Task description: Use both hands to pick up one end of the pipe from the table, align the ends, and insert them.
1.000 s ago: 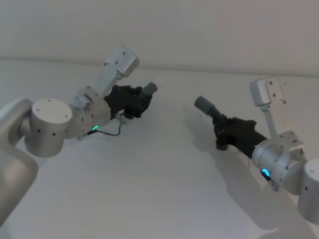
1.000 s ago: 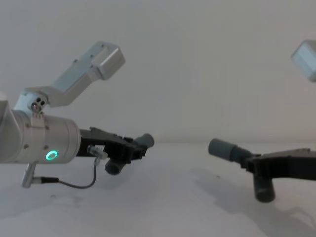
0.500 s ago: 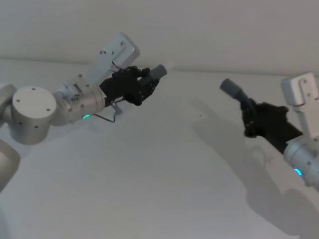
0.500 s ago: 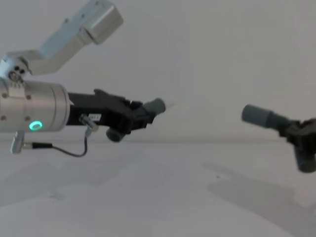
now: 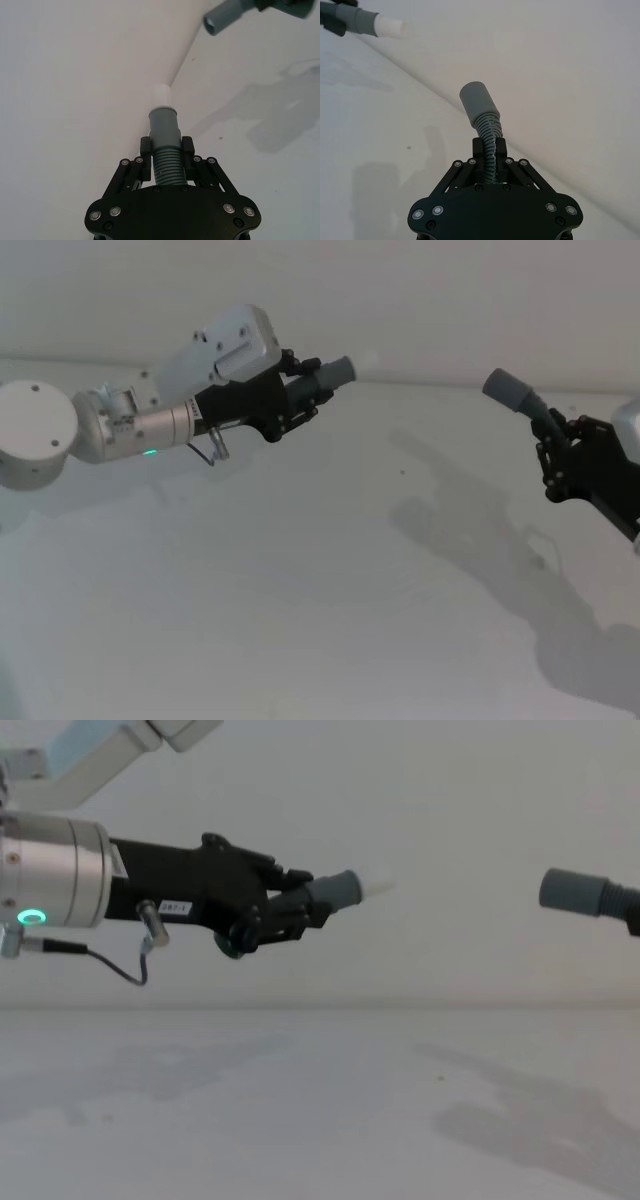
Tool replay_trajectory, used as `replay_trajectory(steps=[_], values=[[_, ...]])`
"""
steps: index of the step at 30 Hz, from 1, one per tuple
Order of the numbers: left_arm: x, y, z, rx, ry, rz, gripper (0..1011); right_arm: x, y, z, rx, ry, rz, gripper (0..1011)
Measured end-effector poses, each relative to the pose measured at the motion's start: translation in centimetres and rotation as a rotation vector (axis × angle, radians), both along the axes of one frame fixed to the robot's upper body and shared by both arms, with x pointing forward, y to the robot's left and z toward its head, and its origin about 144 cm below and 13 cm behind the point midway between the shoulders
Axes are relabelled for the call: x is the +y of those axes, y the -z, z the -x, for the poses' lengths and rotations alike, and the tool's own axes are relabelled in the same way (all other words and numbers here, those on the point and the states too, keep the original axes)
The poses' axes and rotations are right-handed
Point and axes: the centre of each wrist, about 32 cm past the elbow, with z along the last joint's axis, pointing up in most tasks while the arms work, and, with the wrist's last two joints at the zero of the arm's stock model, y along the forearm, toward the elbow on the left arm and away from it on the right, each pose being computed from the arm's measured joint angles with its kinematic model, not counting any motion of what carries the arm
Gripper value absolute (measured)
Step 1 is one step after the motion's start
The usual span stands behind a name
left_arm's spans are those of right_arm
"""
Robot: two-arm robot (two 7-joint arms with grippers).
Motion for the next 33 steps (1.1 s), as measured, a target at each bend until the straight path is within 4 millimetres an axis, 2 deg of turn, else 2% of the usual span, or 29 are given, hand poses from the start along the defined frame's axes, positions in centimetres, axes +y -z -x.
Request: replay_trajectory(steps=[12, 20, 33], values=[[0.4, -2.0, -0.2, -0.185, 0.137, -0.145, 347, -1.3, -1.5, -0.5, -0.121, -0.148, 0.169, 136], [0.4, -3.1, -0.3, -0.287, 0.207, -0.228, 347, -0.8, -2.2, -1.2, -0.13, -0.248, 0.243, 135], [0.4, -3.9, -0.3, -0.351, 0.255, -0.285, 347, 0.1, -2.8, -2.0, -0.136, -0.321, 0.276, 135]])
